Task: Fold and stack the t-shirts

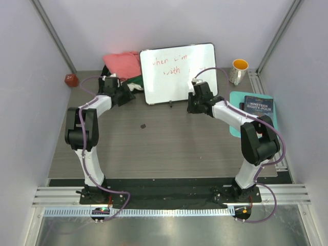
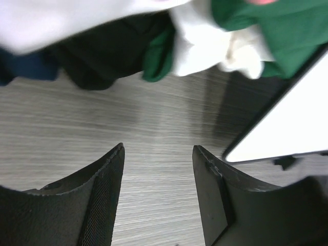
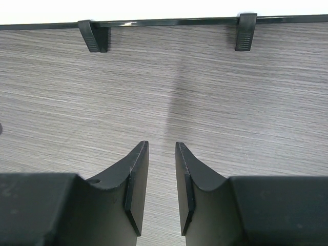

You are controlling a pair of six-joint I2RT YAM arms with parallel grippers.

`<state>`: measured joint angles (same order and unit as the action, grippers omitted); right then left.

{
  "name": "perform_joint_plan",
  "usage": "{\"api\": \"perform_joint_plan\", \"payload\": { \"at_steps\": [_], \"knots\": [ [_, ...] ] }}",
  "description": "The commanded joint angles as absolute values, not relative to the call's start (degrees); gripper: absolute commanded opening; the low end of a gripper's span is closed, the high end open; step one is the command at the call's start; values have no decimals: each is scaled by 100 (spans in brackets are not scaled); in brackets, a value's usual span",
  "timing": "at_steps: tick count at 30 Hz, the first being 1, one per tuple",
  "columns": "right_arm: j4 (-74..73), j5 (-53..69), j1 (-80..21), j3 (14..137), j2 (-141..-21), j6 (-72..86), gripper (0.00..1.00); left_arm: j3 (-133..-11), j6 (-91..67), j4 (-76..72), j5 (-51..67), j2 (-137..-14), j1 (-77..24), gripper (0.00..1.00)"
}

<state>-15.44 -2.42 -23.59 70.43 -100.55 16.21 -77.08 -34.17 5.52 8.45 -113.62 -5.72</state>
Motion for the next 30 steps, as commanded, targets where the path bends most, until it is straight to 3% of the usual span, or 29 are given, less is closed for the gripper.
{"api": "perform_joint_plan", "payload": {
  "at_steps": [1, 15, 30],
  "knots": [
    [-1459, -255, -2303, 7022, -9861, 1538, 33, -8138, -3507, 219, 1309, -11426, -633, 57],
    [-1406, -202, -2241, 6926, -9967, 1599, 33, -8648, -3524, 193, 1705, -11751, -834, 61],
    [-1239, -105, -2048, 6654, -9844, 1556, 33, -9219, -3445, 255, 1328, -12470, -1283, 61]
  ]
}}
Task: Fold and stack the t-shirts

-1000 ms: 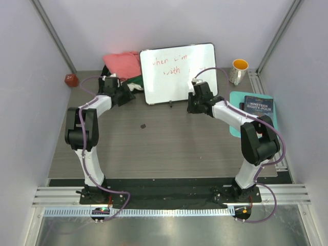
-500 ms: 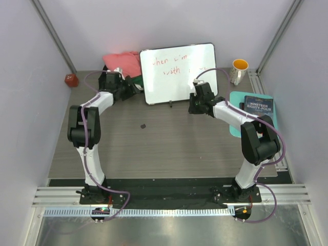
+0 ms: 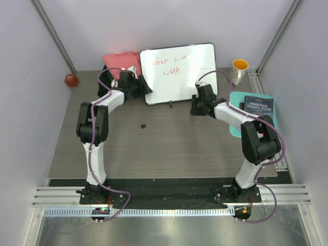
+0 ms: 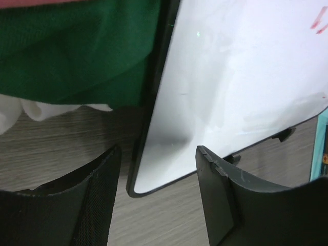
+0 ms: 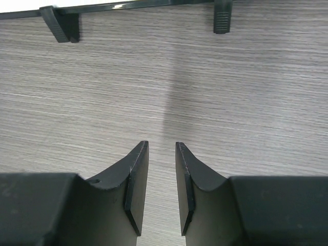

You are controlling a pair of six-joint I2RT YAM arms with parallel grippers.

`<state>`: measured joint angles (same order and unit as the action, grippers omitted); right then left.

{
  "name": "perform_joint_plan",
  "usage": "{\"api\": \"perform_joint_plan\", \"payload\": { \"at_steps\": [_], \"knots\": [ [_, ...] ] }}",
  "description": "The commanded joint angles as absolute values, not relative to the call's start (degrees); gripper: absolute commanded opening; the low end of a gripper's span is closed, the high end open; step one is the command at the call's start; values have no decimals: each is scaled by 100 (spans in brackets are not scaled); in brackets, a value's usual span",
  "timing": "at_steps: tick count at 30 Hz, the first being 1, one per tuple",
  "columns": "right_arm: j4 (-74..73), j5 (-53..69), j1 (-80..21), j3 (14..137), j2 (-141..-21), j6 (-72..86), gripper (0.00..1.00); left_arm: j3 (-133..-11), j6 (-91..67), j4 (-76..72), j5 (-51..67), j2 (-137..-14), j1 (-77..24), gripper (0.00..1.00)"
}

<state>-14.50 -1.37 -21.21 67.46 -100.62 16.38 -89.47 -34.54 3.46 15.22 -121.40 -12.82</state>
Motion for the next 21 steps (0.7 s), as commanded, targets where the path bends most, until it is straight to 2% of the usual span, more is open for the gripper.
{"api": "perform_joint_plan", "payload": {
  "at_steps": [1, 8, 15, 21],
  "knots": [
    [-1239, -88, -1996, 6619, -9818, 1530, 33, -9298, -3454, 246, 1310, -12533, -1292, 61],
    [-1230, 157, -1907, 6609, -9765, 1555, 33, -9948, -3419, 298, 1292, -13016, -1642, 60],
    [-1204, 106, -1881, 6460, -9598, 1573, 33, -11485, -3252, 992, 1477, -13710, -1986, 59],
    [-1108, 44, -1819, 6346, -9492, 1617, 33, -11487, -3234, 1011, 1345, -13702, -2109, 60]
  ]
}}
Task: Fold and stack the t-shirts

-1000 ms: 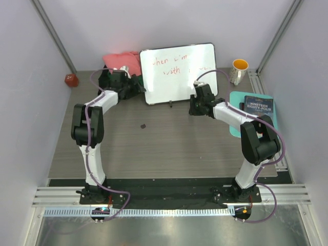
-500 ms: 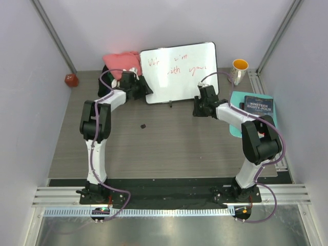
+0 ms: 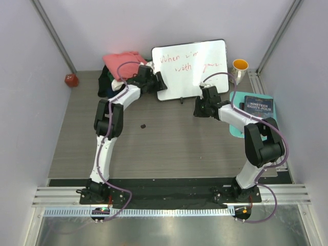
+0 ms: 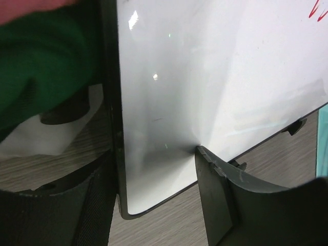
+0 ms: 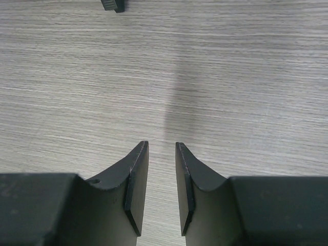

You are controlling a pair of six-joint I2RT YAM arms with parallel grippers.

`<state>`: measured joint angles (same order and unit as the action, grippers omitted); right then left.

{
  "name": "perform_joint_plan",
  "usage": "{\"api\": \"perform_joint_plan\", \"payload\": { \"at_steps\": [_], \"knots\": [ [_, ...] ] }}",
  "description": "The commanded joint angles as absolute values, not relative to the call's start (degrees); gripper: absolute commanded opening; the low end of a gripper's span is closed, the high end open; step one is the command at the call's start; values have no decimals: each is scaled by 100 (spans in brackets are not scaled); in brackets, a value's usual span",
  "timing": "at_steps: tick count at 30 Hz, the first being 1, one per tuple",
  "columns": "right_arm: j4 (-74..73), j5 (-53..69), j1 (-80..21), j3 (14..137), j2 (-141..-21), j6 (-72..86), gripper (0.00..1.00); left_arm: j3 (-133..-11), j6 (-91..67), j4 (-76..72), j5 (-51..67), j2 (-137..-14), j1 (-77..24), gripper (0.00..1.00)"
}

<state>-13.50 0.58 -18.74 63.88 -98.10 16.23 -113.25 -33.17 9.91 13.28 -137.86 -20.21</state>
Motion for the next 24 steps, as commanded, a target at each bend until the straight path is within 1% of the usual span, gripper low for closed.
{"api": "perform_joint_plan", "payload": {
  "at_steps": [1, 7, 15, 19, 22, 24],
  "knots": [
    [-1107, 61, -1819, 6346, -9475, 1635, 33, -11496, -3252, 993, 1345, -13720, -2109, 60],
    [-1099, 114, -1819, 6284, -9299, 1670, 33, -11680, -3261, 1019, 1187, -13887, -2109, 61],
    [-1090, 167, -1811, 6135, -9088, 1714, 33, -12770, -3190, 1529, 1072, -14475, -2083, 61],
    [-1090, 185, -1811, 6108, -9027, 1723, 33, -12543, -3199, 1450, 1037, -14222, -2074, 61],
    [-1090, 255, -1811, 6108, -9000, 1766, 34, -11964, -3199, 1232, 1002, -13758, -2030, 62],
    [-1090, 325, -1811, 6100, -8930, 1810, 36, -11384, -3252, 1073, 914, -13458, -1978, 62]
  ]
}}
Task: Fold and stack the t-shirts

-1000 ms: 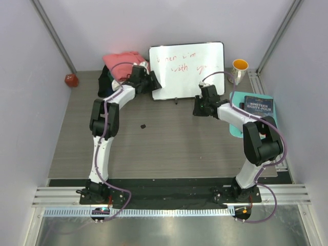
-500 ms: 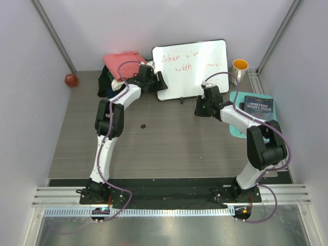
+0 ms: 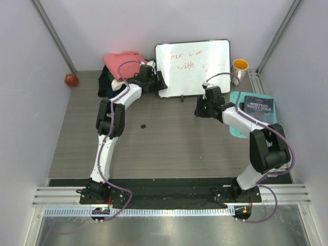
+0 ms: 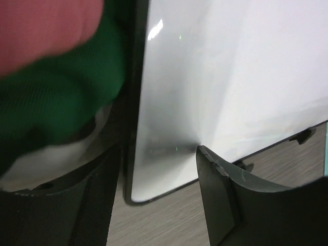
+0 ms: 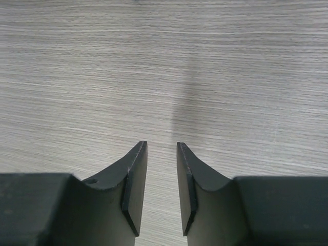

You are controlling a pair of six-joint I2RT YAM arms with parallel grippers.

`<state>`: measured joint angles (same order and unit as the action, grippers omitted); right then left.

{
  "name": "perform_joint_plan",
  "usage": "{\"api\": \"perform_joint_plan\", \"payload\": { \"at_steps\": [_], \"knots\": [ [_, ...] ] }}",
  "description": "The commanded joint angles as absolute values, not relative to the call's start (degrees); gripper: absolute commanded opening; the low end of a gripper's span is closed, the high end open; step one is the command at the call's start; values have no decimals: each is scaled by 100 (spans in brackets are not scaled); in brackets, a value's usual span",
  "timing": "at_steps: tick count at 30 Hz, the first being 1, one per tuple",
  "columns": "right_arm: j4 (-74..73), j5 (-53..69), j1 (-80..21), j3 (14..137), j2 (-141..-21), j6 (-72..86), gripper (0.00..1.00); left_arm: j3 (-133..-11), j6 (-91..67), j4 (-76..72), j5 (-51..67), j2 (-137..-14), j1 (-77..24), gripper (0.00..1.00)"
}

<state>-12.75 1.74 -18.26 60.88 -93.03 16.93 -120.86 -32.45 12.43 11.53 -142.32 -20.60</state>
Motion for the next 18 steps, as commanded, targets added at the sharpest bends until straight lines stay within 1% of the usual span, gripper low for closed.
{"api": "perform_joint_plan", "payload": {
  "at_steps": [1, 2, 4, 5, 7, 10, 11, 13, 14, 16, 18],
  "knots": [
    [-1072, 334, -1811, 6082, -8904, 1828, 46, -11225, -3269, 1003, 871, -13308, -1943, 62],
    [-1055, 369, -1811, 6047, -8816, 1837, 52, -10937, -3278, 985, 766, -13002, -1916, 62],
    [-950, 430, -1819, 5986, -8719, 1863, 50, -10462, -3191, 836, 581, -12667, -1855, 62],
    [-941, 439, -1819, 5985, -8614, 1881, 51, -10337, -3138, 800, 380, -12343, -1837, 62],
    [-923, 483, -1828, 5977, -8491, 1916, 56, -10179, -2954, 861, 177, -12086, -1793, 62],
    [-800, 650, -1837, 5915, -8271, 2012, 59, -10046, -2979, 1150, 53, -11516, -1644, 62],
    [-730, 755, -1846, 5898, -8201, 2047, 57, -9976, -3023, 1282, -156, -11331, -1557, 62],
    [-520, 1123, -1846, 5836, -8174, 2346, 50, -9529, -3041, 1327, -342, -10936, -1512, 61],
    [-371, 1308, -1846, 5801, -8165, 2460, 47, -9319, -3032, 1318, -569, -10420, -1503, 61],
    [-80, 1563, -1986, 5722, -8139, 2688, 47, -8633, -3050, 1266, -668, -9873, -1512, 61],
    [287, 1503, -2187, 5643, -8034, 2733, 49, -7941, -3224, 1204, -860, -9073, -1503, 61]
  ]
}}
